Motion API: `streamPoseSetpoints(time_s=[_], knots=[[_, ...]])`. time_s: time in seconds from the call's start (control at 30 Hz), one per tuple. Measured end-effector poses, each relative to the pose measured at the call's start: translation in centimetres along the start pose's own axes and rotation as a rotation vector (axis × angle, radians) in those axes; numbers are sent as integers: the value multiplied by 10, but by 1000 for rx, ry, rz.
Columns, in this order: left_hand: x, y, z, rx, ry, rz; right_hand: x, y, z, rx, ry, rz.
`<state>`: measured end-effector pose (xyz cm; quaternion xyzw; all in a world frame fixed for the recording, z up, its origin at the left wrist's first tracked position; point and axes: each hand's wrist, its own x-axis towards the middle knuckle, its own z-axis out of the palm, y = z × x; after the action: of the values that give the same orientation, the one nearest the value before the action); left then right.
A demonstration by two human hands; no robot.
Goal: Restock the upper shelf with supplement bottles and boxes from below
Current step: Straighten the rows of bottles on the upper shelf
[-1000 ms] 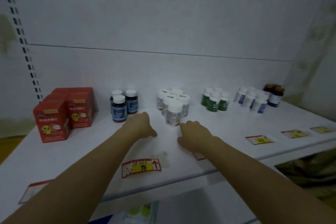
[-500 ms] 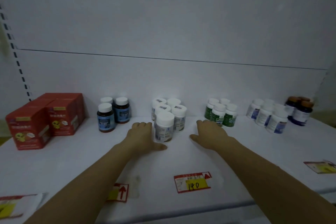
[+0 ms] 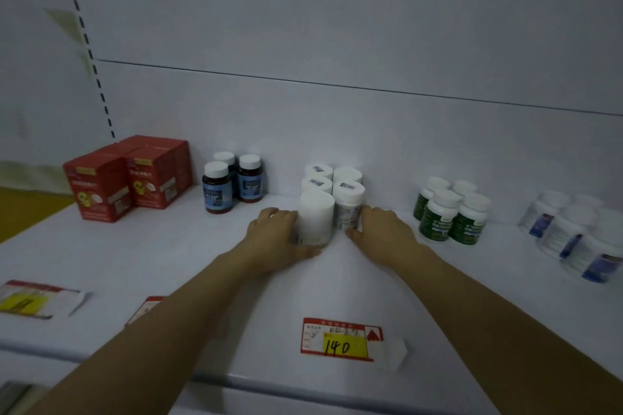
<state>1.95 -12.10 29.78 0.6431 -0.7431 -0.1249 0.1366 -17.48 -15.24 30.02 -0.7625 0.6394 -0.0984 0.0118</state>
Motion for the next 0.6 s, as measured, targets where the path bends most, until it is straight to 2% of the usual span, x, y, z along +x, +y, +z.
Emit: streamPoseSetpoints(time_s=[0.43, 0.6], knots=[[3, 1, -3, 42, -19, -24, -3, 0, -1, -51, -27, 59], [-10, 3, -8, 158, -73, -78, -30, 7, -11, -142, -62, 97]])
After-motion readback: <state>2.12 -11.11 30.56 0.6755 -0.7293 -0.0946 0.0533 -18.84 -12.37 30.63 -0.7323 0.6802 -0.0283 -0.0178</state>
